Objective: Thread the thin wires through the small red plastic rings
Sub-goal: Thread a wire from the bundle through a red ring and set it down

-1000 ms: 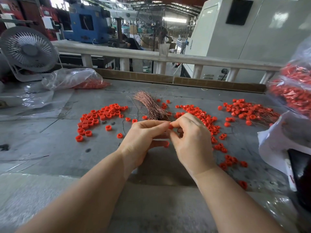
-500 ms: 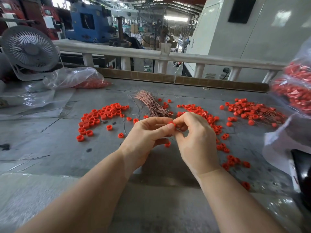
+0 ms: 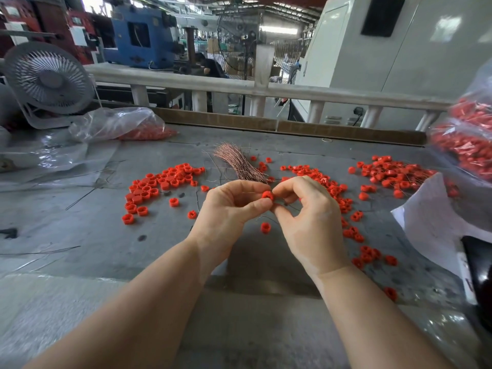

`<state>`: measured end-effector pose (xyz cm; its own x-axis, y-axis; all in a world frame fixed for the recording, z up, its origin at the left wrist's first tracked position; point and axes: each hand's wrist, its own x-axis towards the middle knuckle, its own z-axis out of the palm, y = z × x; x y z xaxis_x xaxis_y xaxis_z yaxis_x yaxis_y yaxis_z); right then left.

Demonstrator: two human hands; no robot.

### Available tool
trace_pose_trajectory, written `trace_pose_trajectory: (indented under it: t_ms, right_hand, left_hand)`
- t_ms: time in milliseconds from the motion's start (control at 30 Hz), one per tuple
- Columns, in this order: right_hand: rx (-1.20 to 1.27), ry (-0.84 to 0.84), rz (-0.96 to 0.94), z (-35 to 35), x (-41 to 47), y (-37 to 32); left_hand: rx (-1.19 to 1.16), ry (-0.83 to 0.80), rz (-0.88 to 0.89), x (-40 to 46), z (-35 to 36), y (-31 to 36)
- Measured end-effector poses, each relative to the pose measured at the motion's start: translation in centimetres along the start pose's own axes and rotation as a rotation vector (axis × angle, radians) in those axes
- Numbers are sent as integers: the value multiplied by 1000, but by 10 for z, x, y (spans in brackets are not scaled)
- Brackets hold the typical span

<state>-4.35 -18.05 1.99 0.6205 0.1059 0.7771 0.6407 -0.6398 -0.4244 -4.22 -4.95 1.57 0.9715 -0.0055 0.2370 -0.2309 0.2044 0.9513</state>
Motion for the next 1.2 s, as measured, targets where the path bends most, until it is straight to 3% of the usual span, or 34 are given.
trace_pose_trajectory:
  t_ms: [300,567,1200]
  right_hand:
    - [-16,6,1,0,0,3]
    - [4,-66,21,2,-1,2]
    - [8,-15,2,2,-2,0]
  left_hand:
    - [-18,-31,-49,0,2,-2]
    - [103,18,-57,1,3,-4]
    - [201,57,-20,2,0,-2]
